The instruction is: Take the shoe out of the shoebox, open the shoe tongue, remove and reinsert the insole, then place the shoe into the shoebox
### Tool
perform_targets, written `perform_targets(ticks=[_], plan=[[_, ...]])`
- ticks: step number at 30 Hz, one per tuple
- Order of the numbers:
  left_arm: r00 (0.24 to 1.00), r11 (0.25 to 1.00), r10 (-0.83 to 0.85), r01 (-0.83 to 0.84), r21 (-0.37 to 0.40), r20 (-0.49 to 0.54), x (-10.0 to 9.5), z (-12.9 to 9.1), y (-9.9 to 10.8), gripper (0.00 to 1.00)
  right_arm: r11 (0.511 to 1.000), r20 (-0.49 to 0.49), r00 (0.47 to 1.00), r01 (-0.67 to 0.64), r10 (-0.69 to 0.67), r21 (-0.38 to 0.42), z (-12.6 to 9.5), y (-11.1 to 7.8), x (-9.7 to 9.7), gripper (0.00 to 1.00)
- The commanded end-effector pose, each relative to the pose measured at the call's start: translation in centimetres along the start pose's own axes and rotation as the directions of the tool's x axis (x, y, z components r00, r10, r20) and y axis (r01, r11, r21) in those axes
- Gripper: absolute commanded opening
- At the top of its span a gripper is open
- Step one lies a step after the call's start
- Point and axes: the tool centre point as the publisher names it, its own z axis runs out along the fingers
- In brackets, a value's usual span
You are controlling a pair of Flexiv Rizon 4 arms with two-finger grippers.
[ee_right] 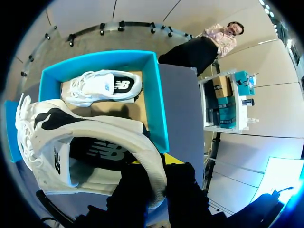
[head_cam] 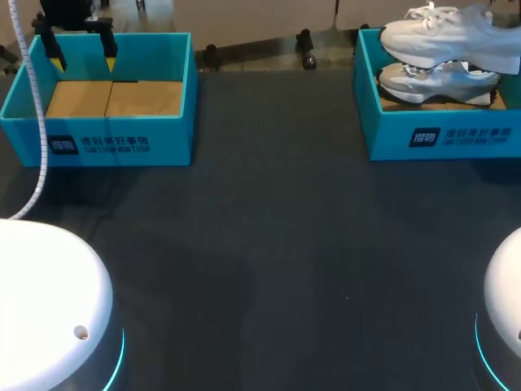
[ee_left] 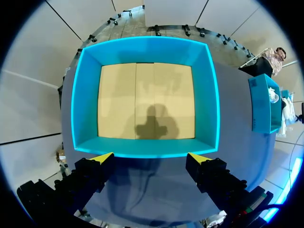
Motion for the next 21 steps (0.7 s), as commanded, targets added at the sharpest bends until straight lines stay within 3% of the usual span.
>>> perform_targets(ticks=[1,9,21], plan=[[1.0,1.0,0.0,0.0,-0.002,0.001,0.0,-0.1,0.0,1.0,1.0,-0.002,1.0,0.0,0.0,-0.002,-0.1,-0.1,-0.1,0.0],[1.0,1.0,0.0,0.0,-0.002,0.001,0.0,-0.1,0.0,1.0,1.0,0.022,1.0,0.002,-0.002,-0.001,-0.6,-1.2,0.7,0.0],[1.0,1.0,0.0,0.0,-0.002,0.001,0.0,-0.1,0.0,1.0,1.0,0.026,1.0,-0.002,0.003,-0.017,-2.4,-4.4,4.3,0.0]])
